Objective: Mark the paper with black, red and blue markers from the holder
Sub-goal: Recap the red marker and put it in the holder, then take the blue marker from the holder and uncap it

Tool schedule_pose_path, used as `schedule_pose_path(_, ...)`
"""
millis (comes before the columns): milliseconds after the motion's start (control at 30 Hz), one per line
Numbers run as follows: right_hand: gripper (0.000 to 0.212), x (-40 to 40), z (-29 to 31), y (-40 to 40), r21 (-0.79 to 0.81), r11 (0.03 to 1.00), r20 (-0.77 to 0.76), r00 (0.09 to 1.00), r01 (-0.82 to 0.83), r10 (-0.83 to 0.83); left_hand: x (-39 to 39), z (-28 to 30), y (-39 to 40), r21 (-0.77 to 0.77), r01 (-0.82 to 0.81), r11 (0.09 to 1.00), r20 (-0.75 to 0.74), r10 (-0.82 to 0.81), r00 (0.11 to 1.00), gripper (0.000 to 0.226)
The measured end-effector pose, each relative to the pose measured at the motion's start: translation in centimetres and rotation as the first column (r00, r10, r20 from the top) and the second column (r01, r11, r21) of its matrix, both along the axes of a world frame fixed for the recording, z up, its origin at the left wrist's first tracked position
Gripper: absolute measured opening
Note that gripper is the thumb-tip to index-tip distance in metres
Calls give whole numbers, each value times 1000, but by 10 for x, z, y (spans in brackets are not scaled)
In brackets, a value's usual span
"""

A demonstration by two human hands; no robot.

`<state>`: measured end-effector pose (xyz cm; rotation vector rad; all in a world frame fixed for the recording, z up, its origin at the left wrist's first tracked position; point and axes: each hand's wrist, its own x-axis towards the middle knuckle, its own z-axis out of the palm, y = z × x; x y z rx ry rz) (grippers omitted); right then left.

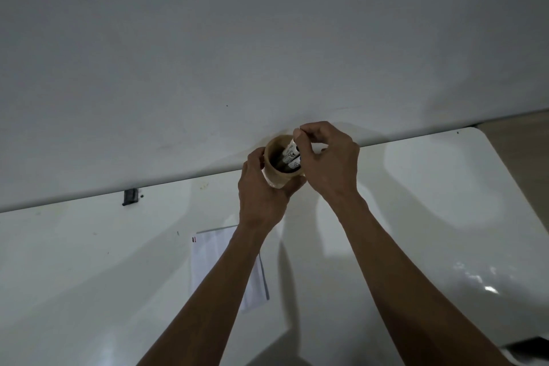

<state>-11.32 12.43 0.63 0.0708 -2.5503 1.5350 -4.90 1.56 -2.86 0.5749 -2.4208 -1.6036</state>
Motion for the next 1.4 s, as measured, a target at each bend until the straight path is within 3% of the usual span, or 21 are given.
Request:
schedule_pose_path(300, 43, 28, 1, 19, -129, 988, 156, 986, 80, -59, 2, 5, 4, 95, -21, 995, -19, 23, 1000, 75)
schedule_pose_path(500, 27, 40, -18, 12, -116, 989, 129, 989, 92, -77, 4, 9, 5, 161, -16, 987, -43, 23, 999, 60)
schedule_pose_path(733, 17, 38, -18, 12, -162, 982, 59, 994, 96, -88, 4, 10, 5, 112, -33, 993, -32, 36, 999, 68)
schedule_pose_path(1000, 6, 40, 35, 26, -416, 884, 32, 975, 214, -221, 4, 14, 5, 156, -20, 988, 8, 19, 1000, 75)
schedule_pose_path(1133, 5, 48, 65, 38, -562, 811, -49, 972, 162, -228, 13, 17, -4, 16, 25, 1000, 109, -26, 994, 90)
schedule_pose_path(1233, 4, 61, 77, 43, -573, 815, -37, 990, 90, -135, 31, 26, -13, -63, 13, 998, 118, -5, 993, 76)
schedule_pose_path(1300, 5, 76, 74, 38, -508, 858, 61, 997, 79, -56, 49, 40, -19, -33, -37, 999, 72, 39, 997, 58)
schedule_pose_path(1400, 23, 105, 56, 23, -433, 901, 253, 964, 37, 82, 78, 64, -31, 23, -13, 1000, 33, 12, 999, 31)
